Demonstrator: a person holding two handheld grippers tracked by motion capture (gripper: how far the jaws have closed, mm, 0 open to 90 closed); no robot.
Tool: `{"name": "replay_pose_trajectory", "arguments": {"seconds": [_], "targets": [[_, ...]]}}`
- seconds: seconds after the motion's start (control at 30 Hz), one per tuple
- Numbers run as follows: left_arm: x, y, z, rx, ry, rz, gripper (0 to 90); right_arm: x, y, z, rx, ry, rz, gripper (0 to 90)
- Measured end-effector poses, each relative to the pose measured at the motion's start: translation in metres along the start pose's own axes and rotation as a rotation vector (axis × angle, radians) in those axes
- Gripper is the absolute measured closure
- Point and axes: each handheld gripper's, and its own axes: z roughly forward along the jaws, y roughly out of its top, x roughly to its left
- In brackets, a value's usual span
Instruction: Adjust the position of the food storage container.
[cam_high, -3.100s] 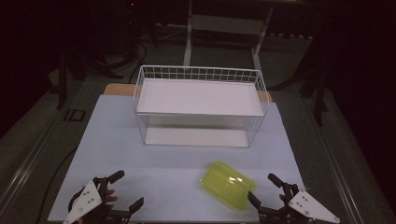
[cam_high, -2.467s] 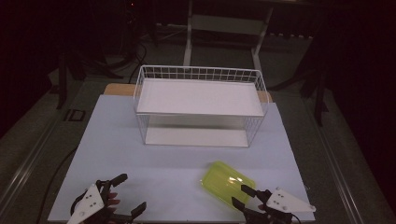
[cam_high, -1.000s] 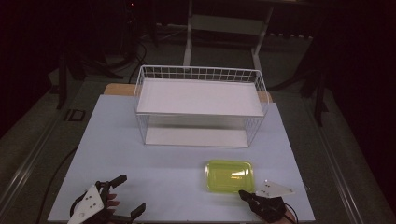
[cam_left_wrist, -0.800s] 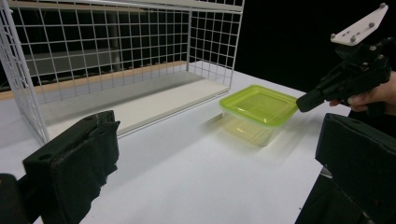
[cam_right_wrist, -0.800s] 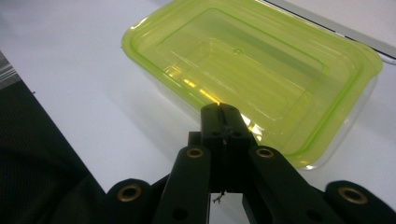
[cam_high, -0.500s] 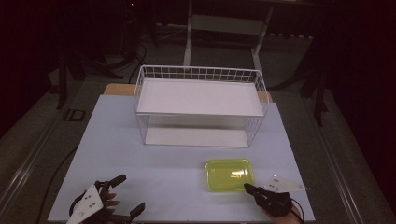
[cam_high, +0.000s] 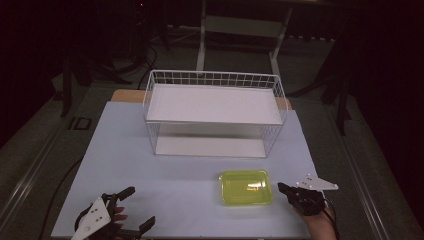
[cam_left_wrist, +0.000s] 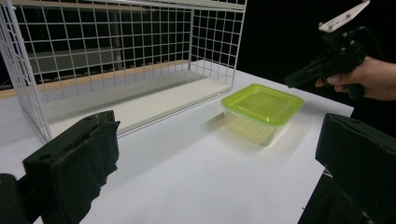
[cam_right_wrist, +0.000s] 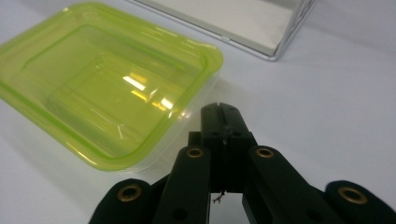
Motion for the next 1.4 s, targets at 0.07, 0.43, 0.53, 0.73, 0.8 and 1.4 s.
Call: {"name": "replay_pose_trajectory", "arguments": {"seconds": [0.07, 0.43, 0.53, 0.73, 0.8, 1.4], "targets": [[0.001, 0.000, 0.000, 0.001, 0.001, -0.001, 0.1, 0.000, -0.002, 0.003, 0.002, 0.003, 0.004, 90.0], [0.000, -0.001, 0.000, 0.003, 0.000, -0.006, 0.1, 0.013, 0.002, 0.013, -0.002, 0.046, 0.001, 90.0], [0.001, -0.001, 0.000, 0.002, -0.002, -0.008, 0.1, 0.015, 0.003, 0.014, -0.004, 0.049, -0.006, 90.0], [0.000, -0.002, 0.002, 0.007, -0.001, -0.005, 0.1, 0.024, 0.008, 0.020, 0.001, 0.076, -0.025, 90.0], [0.000, -0.002, 0.002, 0.008, -0.004, -0.007, 0.1, 0.029, 0.012, 0.024, 0.002, 0.083, -0.037, 90.0], [0.001, -0.005, 0.004, 0.045, 0.000, 0.011, 0.1, 0.057, 0.032, 0.050, 0.002, 0.136, -0.077, 90.0]]}}
